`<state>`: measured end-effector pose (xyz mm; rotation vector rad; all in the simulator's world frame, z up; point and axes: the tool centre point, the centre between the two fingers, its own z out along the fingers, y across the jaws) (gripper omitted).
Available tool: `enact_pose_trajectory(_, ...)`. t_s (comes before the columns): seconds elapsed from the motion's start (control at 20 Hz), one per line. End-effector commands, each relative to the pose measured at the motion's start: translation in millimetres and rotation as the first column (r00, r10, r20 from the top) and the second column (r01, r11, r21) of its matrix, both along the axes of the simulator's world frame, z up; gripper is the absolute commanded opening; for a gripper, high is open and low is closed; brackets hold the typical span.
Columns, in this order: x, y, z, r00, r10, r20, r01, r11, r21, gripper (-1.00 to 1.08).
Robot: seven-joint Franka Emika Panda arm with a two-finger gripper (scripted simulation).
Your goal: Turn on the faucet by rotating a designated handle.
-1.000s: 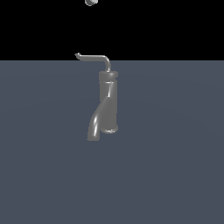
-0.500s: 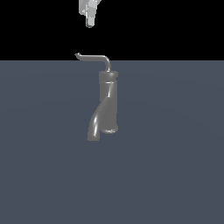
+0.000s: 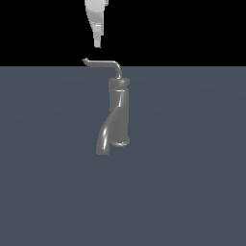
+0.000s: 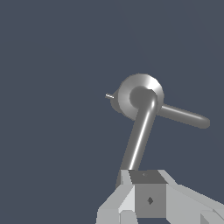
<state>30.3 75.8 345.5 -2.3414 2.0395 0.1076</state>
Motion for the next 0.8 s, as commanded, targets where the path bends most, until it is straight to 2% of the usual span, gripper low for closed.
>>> enact_pose_trajectory(0.0, 10.1, 4.3, -9.6, 0.998, -0.064, 0.001, 0.064, 0.998, -0.015, -1.0)
enact_pose_trajectory(0.35, 31.0, 14.2, -31.0, 0.98, -0.198, 0.014, 0.199, 0.979, -0.049, -1.0)
enact_pose_trajectory(0.75, 42.6, 20.4, -43.7, 0.961, -0.274, 0.027, 0.275, 0.959, -0.069, -1.0)
